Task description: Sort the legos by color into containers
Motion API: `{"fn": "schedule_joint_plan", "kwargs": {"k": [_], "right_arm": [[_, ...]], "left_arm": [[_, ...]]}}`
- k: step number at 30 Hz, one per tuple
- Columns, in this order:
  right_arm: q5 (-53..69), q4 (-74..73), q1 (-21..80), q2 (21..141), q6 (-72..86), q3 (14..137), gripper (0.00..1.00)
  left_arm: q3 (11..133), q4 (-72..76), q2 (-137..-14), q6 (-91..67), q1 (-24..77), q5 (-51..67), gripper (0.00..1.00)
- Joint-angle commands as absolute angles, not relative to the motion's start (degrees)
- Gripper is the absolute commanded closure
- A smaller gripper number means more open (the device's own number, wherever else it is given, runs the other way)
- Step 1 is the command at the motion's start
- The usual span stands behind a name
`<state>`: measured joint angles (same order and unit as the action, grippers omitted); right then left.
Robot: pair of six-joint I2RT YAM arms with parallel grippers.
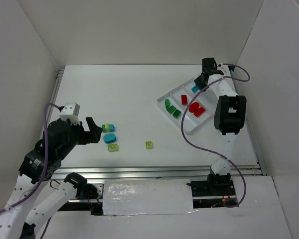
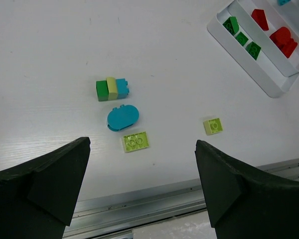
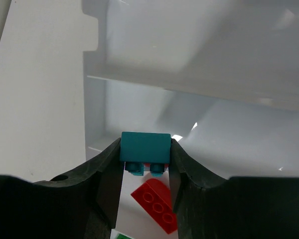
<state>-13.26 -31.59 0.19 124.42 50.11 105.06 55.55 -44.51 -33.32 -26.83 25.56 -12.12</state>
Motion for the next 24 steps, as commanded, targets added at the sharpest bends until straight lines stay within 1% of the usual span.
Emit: {"fn": "schedule_joint_plan", "kwargs": {"k": [1, 6, 7, 8, 9, 11, 12, 13, 14, 15, 17, 19, 22, 24], "right_arm": [[-13.28, -35.16, -1.30, 126.73, 51.76, 110.21, 1.00], [-12.30, -34.44, -1.84, 129.19, 51.68, 111.17, 1.00], [-12.22, -34.80, -1.85, 129.72, 51.16, 111.79, 0.96], [-11.35, -34.89, -1.85, 130.16, 50.72, 112.58, 0.90], [-11.08, -34.89, -1.93, 130.60, 50.45, 112.59, 0.72], [-9.59, -33.41, -1.93, 130.08, 49.84, 110.58, 0.61], [-9.15, -31.83, -1.85, 128.95, 49.75, 109.61, 0.45], [-9.05, -31.29, -1.85, 128.33, 49.75, 108.21, 0.38], [-8.36, -30.94, -1.85, 127.28, 49.75, 107.76, 0.33], [-8.09, -30.68, -1.76, 126.83, 49.49, 107.67, 0.25], [-7.04, -30.76, -1.76, 124.99, 48.96, 108.02, 0.17], [-7.12, -31.38, -1.67, 122.97, 48.78, 107.67, 0.14], [-8.43, -29.97, -0.36, 114.54, 47.55, 104.60, 0.13], [-10.89, -28.57, 3.24, 110.85, 45.27, 101.80, 0.13]], "left_arm": [[54.76, -41.22, -33.31, -24.79, 25.93, -9.85, 0.00], [54.67, -40.96, -34.45, -24.43, 26.28, -8.70, 0.00], [54.58, -40.78, -34.80, -24.35, 26.28, -8.53, 0.00], [54.58, -40.78, -34.98, -24.26, 26.37, -8.44, 0.00], [54.49, -40.78, -35.07, -24.17, 26.45, -8.18, 0.00], [54.49, -40.61, -35.59, -24.17, 26.46, -8.09, 0.00], [54.49, -40.61, -35.77, -24.08, 26.46, -7.91, 0.01], [54.49, -40.61, -35.86, -24.08, 26.46, -7.91, 0.00], [54.49, -40.69, -35.86, -24.08, 26.46, -7.91, 0.01], [54.58, -40.69, -35.77, -24.08, 26.46, -8.00, 0.01], [54.49, -40.61, -35.68, -24.17, 26.54, -8.35, 0.00], [54.49, -40.69, -35.25, -24.43, 26.54, -8.96, 0.01], [54.67, -40.96, -34.72, -25.22, 26.46, -11.15, 0.01], [54.76, -41.74, -34.19, -26.88, 26.46, -13.78, 0.00]]}}
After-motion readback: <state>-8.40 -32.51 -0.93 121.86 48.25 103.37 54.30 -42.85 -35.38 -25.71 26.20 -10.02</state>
